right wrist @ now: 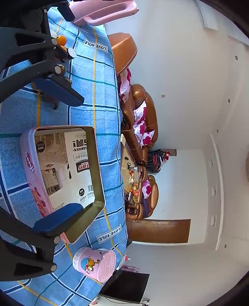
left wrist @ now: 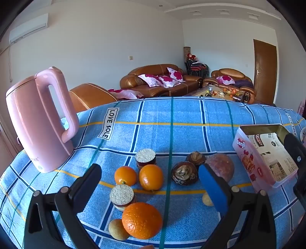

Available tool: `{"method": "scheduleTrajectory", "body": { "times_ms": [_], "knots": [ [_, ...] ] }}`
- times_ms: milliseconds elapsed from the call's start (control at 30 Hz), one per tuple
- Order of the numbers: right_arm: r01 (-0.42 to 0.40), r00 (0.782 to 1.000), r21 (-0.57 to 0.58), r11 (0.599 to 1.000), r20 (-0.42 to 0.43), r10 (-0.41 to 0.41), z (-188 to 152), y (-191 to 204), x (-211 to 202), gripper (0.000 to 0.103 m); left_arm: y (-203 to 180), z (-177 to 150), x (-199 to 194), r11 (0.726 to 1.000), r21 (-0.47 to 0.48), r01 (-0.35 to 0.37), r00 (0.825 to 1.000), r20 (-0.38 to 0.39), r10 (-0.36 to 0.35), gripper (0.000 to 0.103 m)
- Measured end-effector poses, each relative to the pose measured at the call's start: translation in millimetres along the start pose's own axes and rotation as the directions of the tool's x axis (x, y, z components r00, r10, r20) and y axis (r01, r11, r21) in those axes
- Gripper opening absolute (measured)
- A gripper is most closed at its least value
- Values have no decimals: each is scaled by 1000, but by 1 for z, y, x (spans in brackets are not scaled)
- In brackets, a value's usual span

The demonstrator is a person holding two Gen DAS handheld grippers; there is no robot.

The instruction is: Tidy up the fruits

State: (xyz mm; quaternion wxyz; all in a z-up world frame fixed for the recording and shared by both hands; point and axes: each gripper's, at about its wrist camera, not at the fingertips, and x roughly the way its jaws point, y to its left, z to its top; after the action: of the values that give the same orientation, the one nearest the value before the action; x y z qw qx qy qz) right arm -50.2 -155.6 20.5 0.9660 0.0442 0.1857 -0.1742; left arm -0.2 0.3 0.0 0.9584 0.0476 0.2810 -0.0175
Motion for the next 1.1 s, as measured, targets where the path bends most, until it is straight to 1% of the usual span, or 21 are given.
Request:
{"method": "scheduleTrajectory", "body": {
  "times_ms": [133,300,467,533,1100],
  "knots": [
    [-4,1000,11,1000,14,4,0,0,0,102,0,0,-1,1000,3,8,1000,-3,-8,103],
    [-8,1000,9,1000,-6,8,-1,-2,0,102,0,-1,-5,1000,6,11,1000,3,-11,103],
    [-10,1000,7,1000,-23,10,0,-1,5,102,-9,0,-6,1000,21,7,1000,-6,-7,103],
    [-11,1000,7,1000,-24,11,-1,-1,5,102,-4,-1,-2,1000,15,14,1000,-8,-14,103],
    [-8,1000,6,1000,-22,8,-1,-1,4,102,-3,-2,-2,1000,12,19,1000,-17,-18,103]
  ]
}}
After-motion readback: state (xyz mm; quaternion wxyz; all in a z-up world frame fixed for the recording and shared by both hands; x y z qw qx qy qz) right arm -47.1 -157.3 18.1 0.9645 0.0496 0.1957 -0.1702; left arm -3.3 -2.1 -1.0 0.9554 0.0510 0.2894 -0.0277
